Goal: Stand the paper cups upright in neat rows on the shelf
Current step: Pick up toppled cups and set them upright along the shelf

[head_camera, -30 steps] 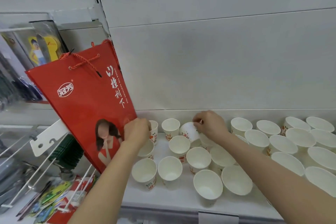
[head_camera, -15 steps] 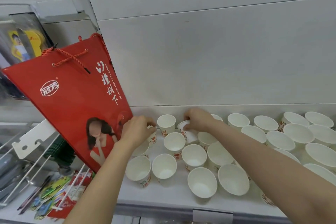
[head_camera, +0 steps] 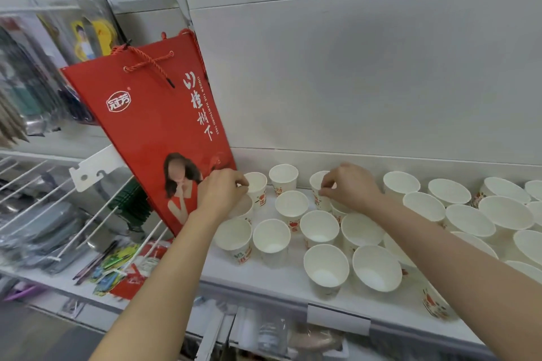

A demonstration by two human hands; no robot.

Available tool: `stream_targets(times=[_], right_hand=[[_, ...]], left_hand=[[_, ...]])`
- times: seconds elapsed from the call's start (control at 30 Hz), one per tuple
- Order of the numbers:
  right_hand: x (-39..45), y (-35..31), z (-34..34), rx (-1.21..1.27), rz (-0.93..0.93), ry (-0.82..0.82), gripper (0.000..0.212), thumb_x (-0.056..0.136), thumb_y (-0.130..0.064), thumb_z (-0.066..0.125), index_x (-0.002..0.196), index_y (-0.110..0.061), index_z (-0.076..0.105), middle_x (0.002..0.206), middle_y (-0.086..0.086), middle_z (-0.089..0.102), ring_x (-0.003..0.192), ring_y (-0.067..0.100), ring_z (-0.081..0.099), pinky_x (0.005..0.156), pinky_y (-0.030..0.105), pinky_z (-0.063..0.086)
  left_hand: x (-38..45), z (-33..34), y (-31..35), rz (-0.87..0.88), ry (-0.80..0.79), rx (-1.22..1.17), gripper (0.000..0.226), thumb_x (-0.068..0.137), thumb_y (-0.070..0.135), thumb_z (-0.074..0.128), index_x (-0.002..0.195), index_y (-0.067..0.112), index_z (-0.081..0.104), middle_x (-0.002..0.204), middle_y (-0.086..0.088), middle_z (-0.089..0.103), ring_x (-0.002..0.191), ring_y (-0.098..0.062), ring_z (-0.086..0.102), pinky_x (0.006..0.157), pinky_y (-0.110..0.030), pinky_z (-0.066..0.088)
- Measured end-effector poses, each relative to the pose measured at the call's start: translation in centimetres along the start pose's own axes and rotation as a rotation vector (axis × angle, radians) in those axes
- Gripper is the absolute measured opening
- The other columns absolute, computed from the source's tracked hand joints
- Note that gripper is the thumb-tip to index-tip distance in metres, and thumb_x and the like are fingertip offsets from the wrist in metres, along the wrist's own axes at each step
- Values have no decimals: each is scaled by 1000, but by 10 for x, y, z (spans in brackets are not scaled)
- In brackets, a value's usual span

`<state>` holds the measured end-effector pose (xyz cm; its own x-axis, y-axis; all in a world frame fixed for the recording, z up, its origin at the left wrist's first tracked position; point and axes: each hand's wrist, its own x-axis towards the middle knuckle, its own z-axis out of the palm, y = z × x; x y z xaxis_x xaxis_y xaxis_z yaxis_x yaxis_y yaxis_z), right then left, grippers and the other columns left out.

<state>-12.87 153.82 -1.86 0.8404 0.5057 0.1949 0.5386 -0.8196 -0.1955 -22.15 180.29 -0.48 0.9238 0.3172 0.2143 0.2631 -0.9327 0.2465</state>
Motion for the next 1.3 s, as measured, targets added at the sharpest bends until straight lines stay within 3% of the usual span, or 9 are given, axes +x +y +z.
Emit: stream_targets(times=[0.1, 0.23, 0.37, 0.53, 0.8, 1.3], right_hand=[[-3, 1, -4, 90, 30, 65, 14, 83, -35, 66, 86, -24, 74, 86, -5, 71, 88, 18, 58, 69, 31, 45], [7, -14, -7, 245, 44, 140, 7, 82, -26, 66, 79, -27, 72, 82, -12, 70, 76, 12, 57, 66, 28, 44], [30, -46, -3, 296, 23, 73, 5, 78, -30, 70, 82, -27, 72, 80, -11, 70, 79, 11, 58, 68, 28, 46], [53, -74, 17, 108, -12, 9, 27, 73, -40, 75, 96, -25, 71, 92, -5, 69, 98, 16, 51, 77, 31, 45], [57, -82, 25, 74, 30, -15, 7, 70, -29, 72, 71, -22, 71, 71, -2, 67, 81, 21, 58, 63, 32, 46], [47, -81, 32, 31, -41, 47, 6, 75, -17, 68, 76, -21, 72, 78, -4, 67, 86, 18, 55, 64, 31, 42]], left_hand=[[8, -2, 5, 24, -13, 7, 12, 86, 29, 64, 90, 33, 75, 100, 9, 72, 96, -20, 63, 74, -32, 51], [22, 1, 25, 86, -117, 45, 18, 78, 45, 70, 84, 28, 72, 91, 6, 71, 87, -20, 64, 68, -28, 48], [36, 6, 30, 123, -182, 142, 14, 80, 39, 71, 89, 28, 74, 94, 1, 71, 90, -24, 66, 68, -25, 43], [46, 8, 8, 193, -168, 156, 14, 81, 22, 69, 90, 30, 75, 95, 1, 72, 92, -23, 65, 68, -25, 43], [56, 11, -9, 277, -112, 116, 18, 81, 19, 67, 93, 29, 75, 98, 0, 72, 95, -23, 64, 71, -26, 43], [66, 22, -20, 341, -110, 50, 21, 83, 17, 66, 96, 32, 72, 103, 1, 71, 100, -22, 64, 70, -27, 40]])
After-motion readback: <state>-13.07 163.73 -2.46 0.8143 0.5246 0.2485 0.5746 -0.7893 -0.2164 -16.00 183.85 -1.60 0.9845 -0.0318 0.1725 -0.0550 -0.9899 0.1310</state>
